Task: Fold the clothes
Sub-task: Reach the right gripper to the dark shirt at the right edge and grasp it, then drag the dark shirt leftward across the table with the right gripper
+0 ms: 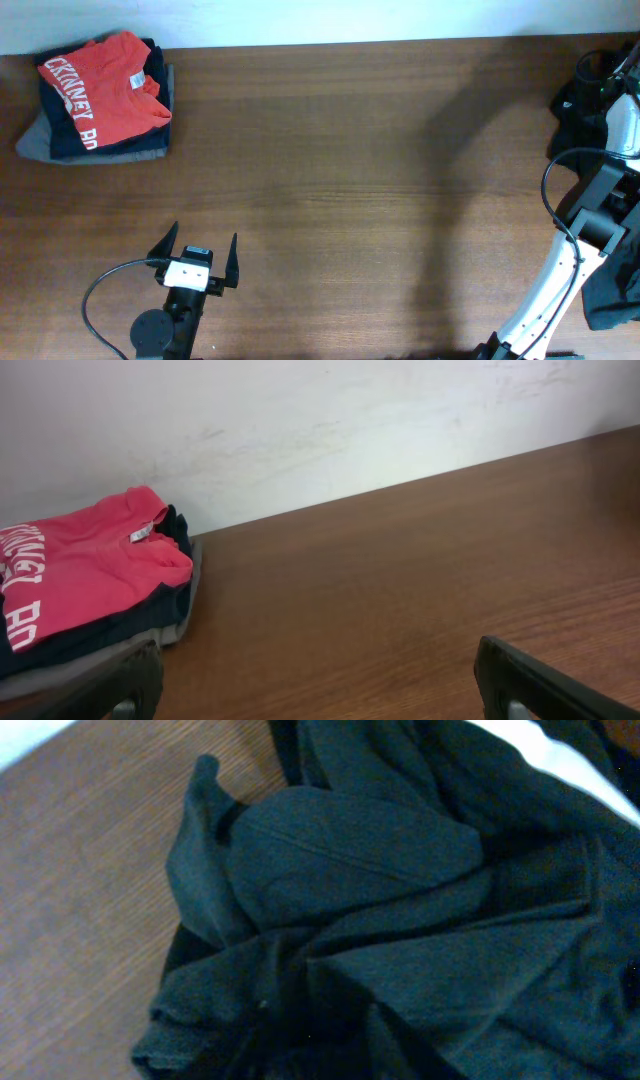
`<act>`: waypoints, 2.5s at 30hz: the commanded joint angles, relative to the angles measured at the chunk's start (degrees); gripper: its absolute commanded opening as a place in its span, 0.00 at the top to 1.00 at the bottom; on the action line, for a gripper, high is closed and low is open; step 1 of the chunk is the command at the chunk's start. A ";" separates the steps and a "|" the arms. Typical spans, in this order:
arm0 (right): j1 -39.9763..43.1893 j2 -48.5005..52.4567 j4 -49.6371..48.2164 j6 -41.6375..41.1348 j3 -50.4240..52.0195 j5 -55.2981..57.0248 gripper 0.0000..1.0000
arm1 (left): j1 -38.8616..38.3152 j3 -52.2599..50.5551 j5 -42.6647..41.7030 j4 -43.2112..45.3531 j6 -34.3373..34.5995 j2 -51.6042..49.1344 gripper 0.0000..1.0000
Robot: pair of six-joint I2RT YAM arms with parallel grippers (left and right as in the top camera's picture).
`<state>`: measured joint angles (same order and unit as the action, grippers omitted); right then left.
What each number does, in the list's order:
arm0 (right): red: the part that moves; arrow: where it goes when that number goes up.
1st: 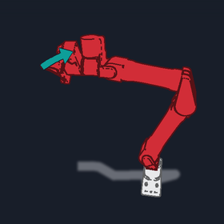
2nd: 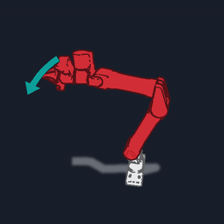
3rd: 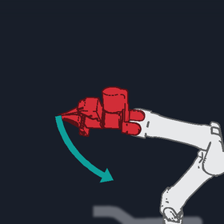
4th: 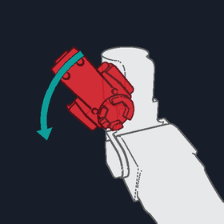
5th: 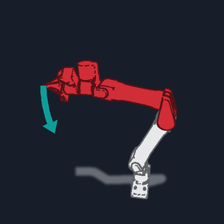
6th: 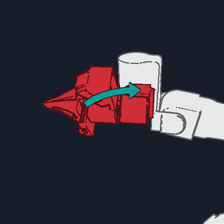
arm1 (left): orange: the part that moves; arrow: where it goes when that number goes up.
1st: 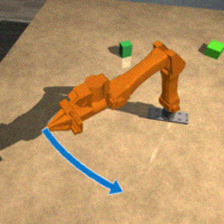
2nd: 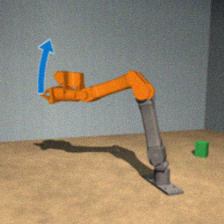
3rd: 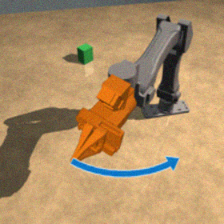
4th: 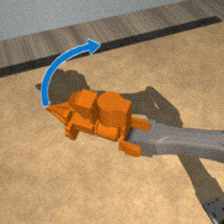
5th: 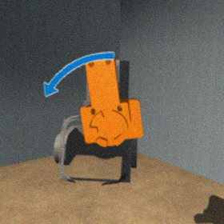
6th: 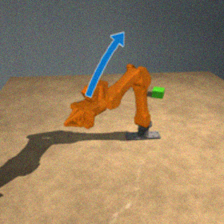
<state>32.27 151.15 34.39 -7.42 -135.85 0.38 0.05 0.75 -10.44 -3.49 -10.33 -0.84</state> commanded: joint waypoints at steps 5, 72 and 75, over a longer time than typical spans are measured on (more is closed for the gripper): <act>0.37 1.11 0.72 -2.56 0.04 0.42 0.96 | 0.28 -0.24 0.22 -0.22 -0.94 0.55 0.01; -49.62 -4.96 30.14 -5.33 -24.87 -23.76 0.96 | 0.28 -0.24 0.22 -0.22 -0.94 0.55 0.01; -51.12 -4.96 32.57 -5.33 -24.87 -24.02 0.96 | 0.28 -0.24 0.22 -0.22 -0.94 0.55 0.01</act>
<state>-17.76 149.49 66.00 -12.21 -159.24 -22.22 0.05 0.75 -10.44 -3.49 -10.33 -0.84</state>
